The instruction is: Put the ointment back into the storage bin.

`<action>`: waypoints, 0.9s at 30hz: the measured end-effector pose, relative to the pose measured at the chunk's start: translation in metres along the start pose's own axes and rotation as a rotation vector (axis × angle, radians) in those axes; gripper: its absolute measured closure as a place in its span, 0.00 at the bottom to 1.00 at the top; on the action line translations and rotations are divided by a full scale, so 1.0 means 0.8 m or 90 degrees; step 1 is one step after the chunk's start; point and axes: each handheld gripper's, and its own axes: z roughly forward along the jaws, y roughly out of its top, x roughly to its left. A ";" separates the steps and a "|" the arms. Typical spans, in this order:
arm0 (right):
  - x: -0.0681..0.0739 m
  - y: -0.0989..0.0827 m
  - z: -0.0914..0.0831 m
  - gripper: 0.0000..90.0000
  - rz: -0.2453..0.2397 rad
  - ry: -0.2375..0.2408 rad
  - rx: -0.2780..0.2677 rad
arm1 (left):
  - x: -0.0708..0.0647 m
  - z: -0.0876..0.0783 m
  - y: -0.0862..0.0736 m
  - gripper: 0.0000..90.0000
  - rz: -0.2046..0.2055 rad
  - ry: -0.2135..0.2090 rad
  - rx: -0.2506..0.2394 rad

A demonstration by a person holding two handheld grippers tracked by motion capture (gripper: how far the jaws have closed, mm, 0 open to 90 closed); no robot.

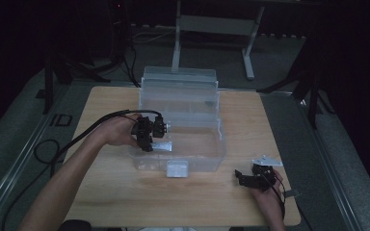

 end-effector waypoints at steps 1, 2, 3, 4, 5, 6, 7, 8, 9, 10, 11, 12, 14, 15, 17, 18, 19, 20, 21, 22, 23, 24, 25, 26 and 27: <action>0.000 0.000 0.000 0.15 0.000 0.000 0.000 | 0.001 0.000 0.000 0.78 0.002 0.002 0.001; 0.000 0.000 0.000 0.15 0.000 0.000 0.000 | 0.001 0.000 0.000 0.78 -0.003 0.002 0.000; 0.000 0.000 0.000 0.15 0.000 0.000 0.000 | 0.001 0.001 0.000 0.78 -0.005 0.002 -0.001; 0.000 0.000 0.000 0.15 0.000 0.000 0.000 | 0.001 0.001 0.000 0.78 -0.005 0.001 -0.001; 0.000 0.000 0.000 0.15 0.000 0.000 0.000 | 0.001 0.001 0.000 0.78 -0.004 0.000 0.000; 0.000 0.000 0.000 0.15 0.000 0.000 0.000 | 0.001 0.001 0.000 0.78 -0.002 -0.001 0.002; 0.000 0.000 0.000 0.15 0.000 0.000 0.000 | 0.002 0.001 0.000 0.78 -0.003 -0.002 0.001; 0.000 0.000 0.000 0.15 0.000 0.000 0.000 | 0.003 0.002 0.000 0.78 -0.005 -0.005 0.002; 0.000 0.000 0.000 0.15 0.000 0.000 0.000 | 0.004 0.003 0.000 0.77 -0.010 -0.010 0.002; 0.000 0.000 0.000 0.15 0.000 0.000 0.000 | 0.005 0.004 0.000 0.75 -0.018 -0.011 0.001; 0.000 0.000 0.000 0.15 0.000 0.000 0.000 | 0.007 0.004 -0.001 0.67 -0.019 -0.010 0.002; 0.000 0.000 0.000 0.15 0.000 0.000 0.000 | 0.008 0.004 -0.001 0.65 -0.028 -0.008 0.002; 0.000 0.000 0.000 0.15 -0.001 0.000 0.000 | 0.010 0.003 -0.002 0.62 -0.032 -0.006 0.003; 0.000 0.000 0.000 0.15 -0.002 0.001 0.000 | 0.011 0.002 -0.003 0.62 -0.035 -0.005 -0.001; 0.000 0.000 0.000 0.15 -0.002 0.001 0.000 | 0.011 0.000 -0.007 0.60 -0.047 -0.001 -0.006; 0.000 0.000 0.000 0.15 -0.002 0.001 0.000 | 0.012 -0.001 -0.009 0.60 -0.049 0.001 -0.007; 0.000 0.000 0.000 0.15 -0.002 0.001 0.000 | 0.012 -0.002 -0.011 0.60 -0.051 0.002 -0.008; 0.000 0.000 0.000 0.15 -0.002 0.001 0.000 | 0.011 -0.004 -0.014 0.60 -0.055 0.005 -0.011; 0.000 0.000 0.000 0.15 -0.002 0.001 0.000 | 0.011 -0.005 -0.016 0.59 -0.059 0.007 -0.011; 0.000 0.000 0.000 0.15 -0.002 0.001 0.000 | 0.010 -0.007 -0.019 0.59 -0.061 0.010 -0.008; 0.000 0.000 0.000 0.15 -0.002 0.001 0.000 | 0.010 -0.008 -0.021 0.59 -0.063 0.016 -0.006; 0.000 0.000 0.000 0.15 -0.002 0.001 0.000 | 0.010 -0.010 -0.024 0.58 -0.067 0.020 -0.005; 0.000 0.000 0.000 0.15 -0.002 0.001 0.000 | 0.009 -0.012 -0.026 0.57 -0.072 0.024 -0.005; 0.000 0.000 0.000 0.15 -0.001 0.001 0.000 | 0.009 -0.015 -0.029 0.57 -0.074 0.028 -0.006; 0.000 0.000 0.000 0.15 -0.001 0.001 0.000 | 0.008 -0.017 -0.033 0.56 -0.080 0.029 -0.011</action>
